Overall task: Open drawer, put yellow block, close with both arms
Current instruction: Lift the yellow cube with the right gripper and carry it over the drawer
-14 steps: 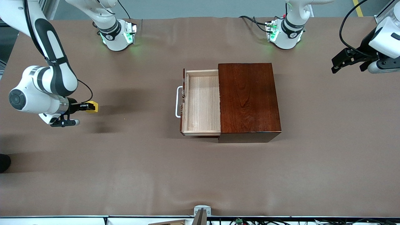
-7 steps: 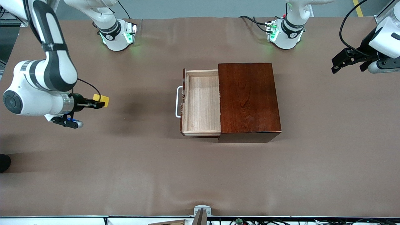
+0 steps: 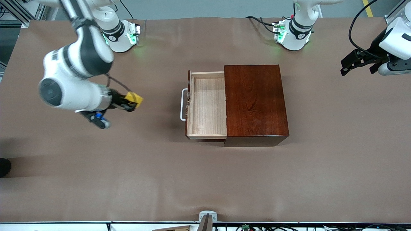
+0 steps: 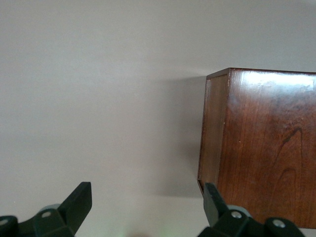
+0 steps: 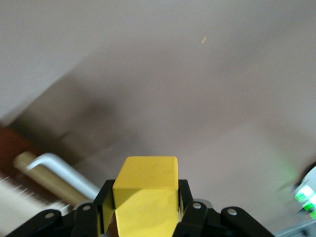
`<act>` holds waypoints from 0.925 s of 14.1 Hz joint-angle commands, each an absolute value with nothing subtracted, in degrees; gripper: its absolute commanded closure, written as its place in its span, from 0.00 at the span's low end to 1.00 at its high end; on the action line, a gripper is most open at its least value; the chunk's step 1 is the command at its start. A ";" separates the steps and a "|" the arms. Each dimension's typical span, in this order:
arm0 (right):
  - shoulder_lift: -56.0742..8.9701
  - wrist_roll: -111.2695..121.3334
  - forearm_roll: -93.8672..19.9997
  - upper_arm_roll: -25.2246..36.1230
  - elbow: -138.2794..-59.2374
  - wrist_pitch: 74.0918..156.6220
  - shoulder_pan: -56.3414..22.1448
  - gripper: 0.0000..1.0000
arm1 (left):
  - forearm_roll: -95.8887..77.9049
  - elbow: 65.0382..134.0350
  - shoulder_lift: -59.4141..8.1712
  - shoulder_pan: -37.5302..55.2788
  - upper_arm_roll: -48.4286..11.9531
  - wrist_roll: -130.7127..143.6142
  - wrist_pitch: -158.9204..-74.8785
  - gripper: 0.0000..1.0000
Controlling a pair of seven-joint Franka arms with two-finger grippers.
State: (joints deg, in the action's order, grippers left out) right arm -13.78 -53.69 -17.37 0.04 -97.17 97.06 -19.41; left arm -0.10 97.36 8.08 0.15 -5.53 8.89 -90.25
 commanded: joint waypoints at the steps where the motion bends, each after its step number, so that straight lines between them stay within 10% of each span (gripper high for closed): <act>1: -16.60 -65.00 -22.83 0.88 -91.60 96.41 -24.07 1.00 | 0.44 96.86 8.26 0.00 -5.71 7.65 -90.61 0.00; 13: -26.27 -103.96 -23.91 0.97 -88.15 119.26 -40.07 1.00 | 0.53 96.94 7.91 0.17 -5.71 7.30 -89.91 0.00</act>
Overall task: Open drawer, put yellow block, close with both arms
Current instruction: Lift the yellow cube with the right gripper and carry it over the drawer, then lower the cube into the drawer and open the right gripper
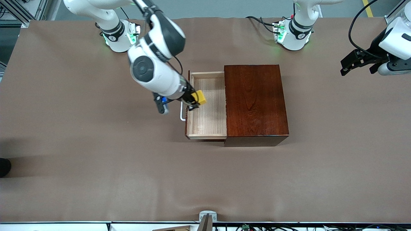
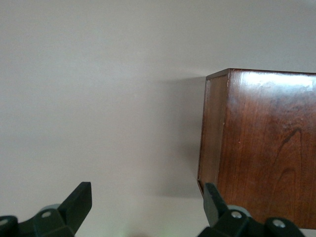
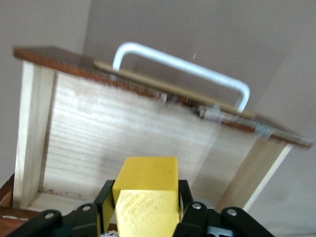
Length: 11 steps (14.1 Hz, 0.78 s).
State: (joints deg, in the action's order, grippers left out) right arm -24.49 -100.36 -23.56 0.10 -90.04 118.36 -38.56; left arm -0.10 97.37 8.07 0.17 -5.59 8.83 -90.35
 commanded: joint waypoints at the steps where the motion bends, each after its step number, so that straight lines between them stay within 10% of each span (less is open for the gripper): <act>1: -26.54 -104.15 -23.82 1.05 -88.33 119.27 -40.25 1.00 | 0.53 96.94 8.00 0.09 -5.71 7.21 -89.91 0.00; 11: -32.16 -113.03 -20.31 1.32 -88.77 123.93 -43.07 1.00 | 0.53 96.94 7.73 0.09 -5.71 7.21 -89.74 0.00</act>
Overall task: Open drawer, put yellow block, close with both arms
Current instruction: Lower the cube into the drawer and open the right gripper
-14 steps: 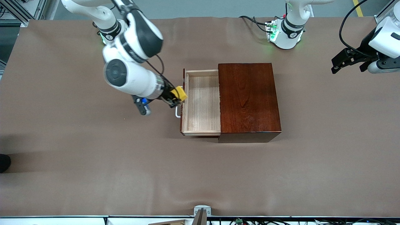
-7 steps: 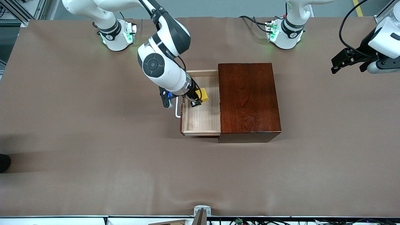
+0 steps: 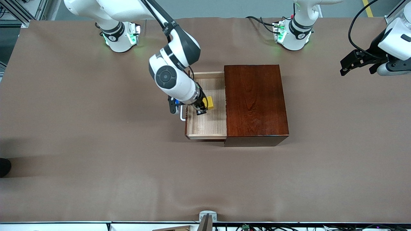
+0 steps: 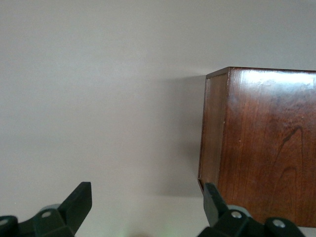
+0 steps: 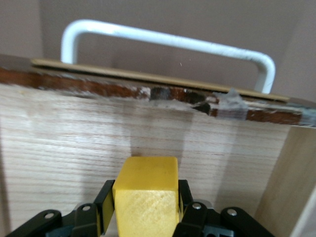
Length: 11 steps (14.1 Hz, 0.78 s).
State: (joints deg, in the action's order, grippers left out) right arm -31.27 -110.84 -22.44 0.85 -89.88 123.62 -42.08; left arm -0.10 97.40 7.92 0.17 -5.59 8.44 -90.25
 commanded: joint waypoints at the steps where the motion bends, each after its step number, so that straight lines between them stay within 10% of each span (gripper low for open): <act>1: -32.17 -113.03 -20.22 1.32 -88.77 123.66 -43.07 1.00 | 0.53 96.86 7.73 0.09 -5.71 7.21 -89.74 0.00; 2: -32.17 -113.03 -20.21 1.23 -88.77 123.40 -42.98 0.85 | 0.53 96.86 7.73 0.09 -5.71 7.21 -89.74 0.00; 4: -32.43 -113.03 -20.21 1.32 -88.59 123.49 -42.89 0.00 | 0.53 96.77 7.82 0.09 -5.71 7.21 -89.65 0.00; 11: -32.26 -112.68 -14.76 1.23 -82.82 117.89 -41.14 0.00 | -1.49 95.98 6.77 0.35 -8.52 8.61 -89.65 0.00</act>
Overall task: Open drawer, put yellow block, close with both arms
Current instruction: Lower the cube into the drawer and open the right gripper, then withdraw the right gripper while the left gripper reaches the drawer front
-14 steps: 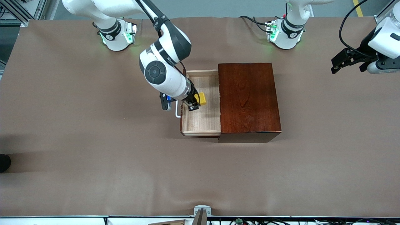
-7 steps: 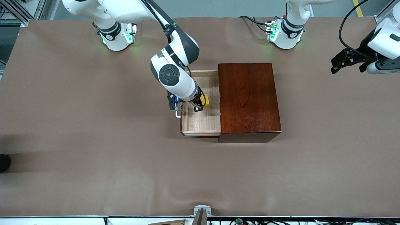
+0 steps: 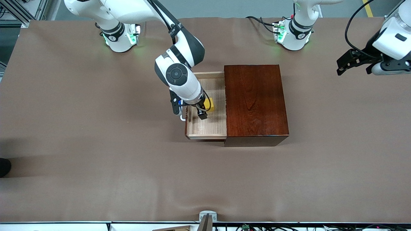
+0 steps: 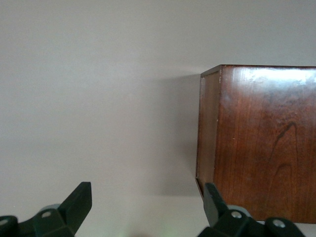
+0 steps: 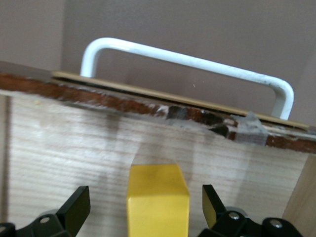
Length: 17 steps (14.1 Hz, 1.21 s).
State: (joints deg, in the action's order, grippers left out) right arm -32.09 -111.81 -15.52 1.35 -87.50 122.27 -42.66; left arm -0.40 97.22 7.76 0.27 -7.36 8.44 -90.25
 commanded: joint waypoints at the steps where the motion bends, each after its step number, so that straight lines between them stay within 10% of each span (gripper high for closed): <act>1: -32.17 -112.68 -14.68 1.23 -80.01 114.82 -39.91 0.00 | -1.49 95.37 5.81 0.44 -9.40 8.79 -89.65 0.00; 11: -26.64 -91.18 -14.85 1.23 -72.16 96.78 -23.84 0.00 | -2.55 77.73 -16.40 7.00 -29.61 47.84 -91.05 0.00; 17: -23.65 -67.26 -14.41 1.49 -72.16 88.95 -16.36 0.00 | 1.13 74.62 -29.51 22.57 -28.31 78.17 -115.44 0.00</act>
